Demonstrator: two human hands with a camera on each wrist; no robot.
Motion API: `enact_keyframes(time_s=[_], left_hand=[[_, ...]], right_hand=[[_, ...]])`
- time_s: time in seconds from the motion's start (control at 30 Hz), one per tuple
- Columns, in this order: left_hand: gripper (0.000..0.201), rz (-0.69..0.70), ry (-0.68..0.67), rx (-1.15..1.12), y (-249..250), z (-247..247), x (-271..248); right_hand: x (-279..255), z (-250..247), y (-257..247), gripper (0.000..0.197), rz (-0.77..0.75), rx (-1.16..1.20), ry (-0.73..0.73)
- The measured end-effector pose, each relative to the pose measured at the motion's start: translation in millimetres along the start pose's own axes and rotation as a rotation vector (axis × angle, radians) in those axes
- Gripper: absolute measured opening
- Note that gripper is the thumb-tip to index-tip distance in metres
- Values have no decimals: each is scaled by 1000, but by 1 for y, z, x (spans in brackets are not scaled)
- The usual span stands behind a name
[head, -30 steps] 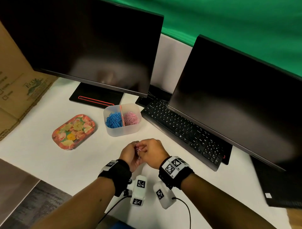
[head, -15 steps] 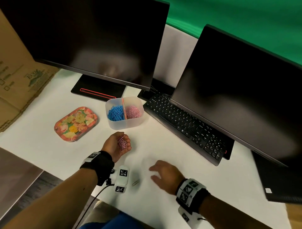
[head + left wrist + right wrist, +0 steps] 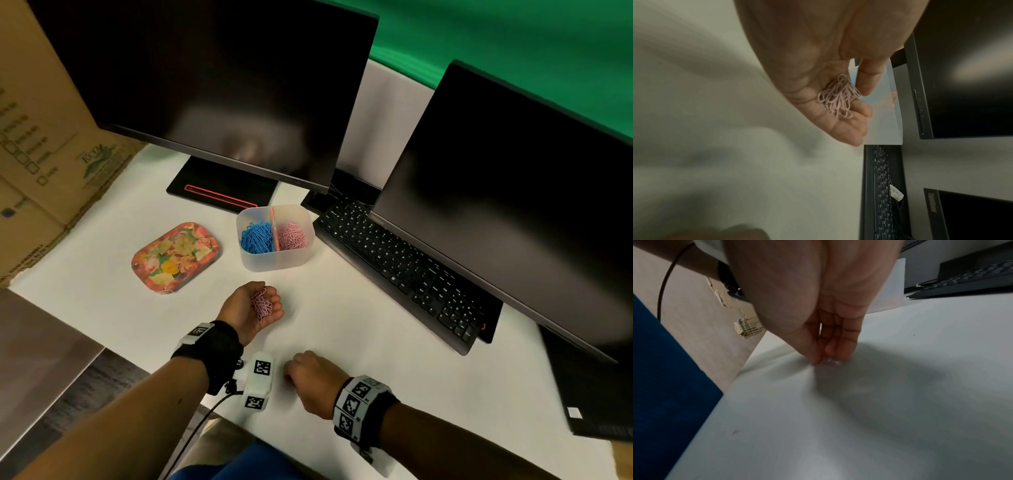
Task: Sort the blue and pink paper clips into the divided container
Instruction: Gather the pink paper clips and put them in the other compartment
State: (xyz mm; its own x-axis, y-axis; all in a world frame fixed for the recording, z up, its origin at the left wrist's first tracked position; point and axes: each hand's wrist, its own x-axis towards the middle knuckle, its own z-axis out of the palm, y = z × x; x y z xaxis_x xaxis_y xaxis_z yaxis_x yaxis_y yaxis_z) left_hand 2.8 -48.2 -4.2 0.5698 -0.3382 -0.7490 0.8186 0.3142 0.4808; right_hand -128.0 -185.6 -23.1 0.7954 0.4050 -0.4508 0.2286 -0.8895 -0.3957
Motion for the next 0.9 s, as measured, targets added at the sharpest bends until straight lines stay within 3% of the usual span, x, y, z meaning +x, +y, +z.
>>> enact_keyframes(time_s=[0.13,0.2,0.3,0.4,0.5,0.67,0.8,0.9], left_hand=[[30,-24,-4,-18,-3,0,-2],[31,-31,-4,-24,-7,2,-2],[32,-46,-19,-39,-10,11,-3],[36,-47,-90,-48,-12,27,-6],[38,-10,-137,-50,-6,45,-11],[31,82,-84,-149,30,66,-6],[33,164,-31,-117,68,88,4],[47,189,47,-104,84,97,17]], right_hand=[[-10,-3,15,34,144,121,27],[-10,-15,21,30,245,312,182],[0,-53,17,21,298,641,552],[18,-93,4,20,278,861,602],[25,-118,0,18,279,765,644],[7,-131,27,15,334,826,927],[-11,-122,49,14,437,846,913],[-21,-111,58,14,488,869,901]])
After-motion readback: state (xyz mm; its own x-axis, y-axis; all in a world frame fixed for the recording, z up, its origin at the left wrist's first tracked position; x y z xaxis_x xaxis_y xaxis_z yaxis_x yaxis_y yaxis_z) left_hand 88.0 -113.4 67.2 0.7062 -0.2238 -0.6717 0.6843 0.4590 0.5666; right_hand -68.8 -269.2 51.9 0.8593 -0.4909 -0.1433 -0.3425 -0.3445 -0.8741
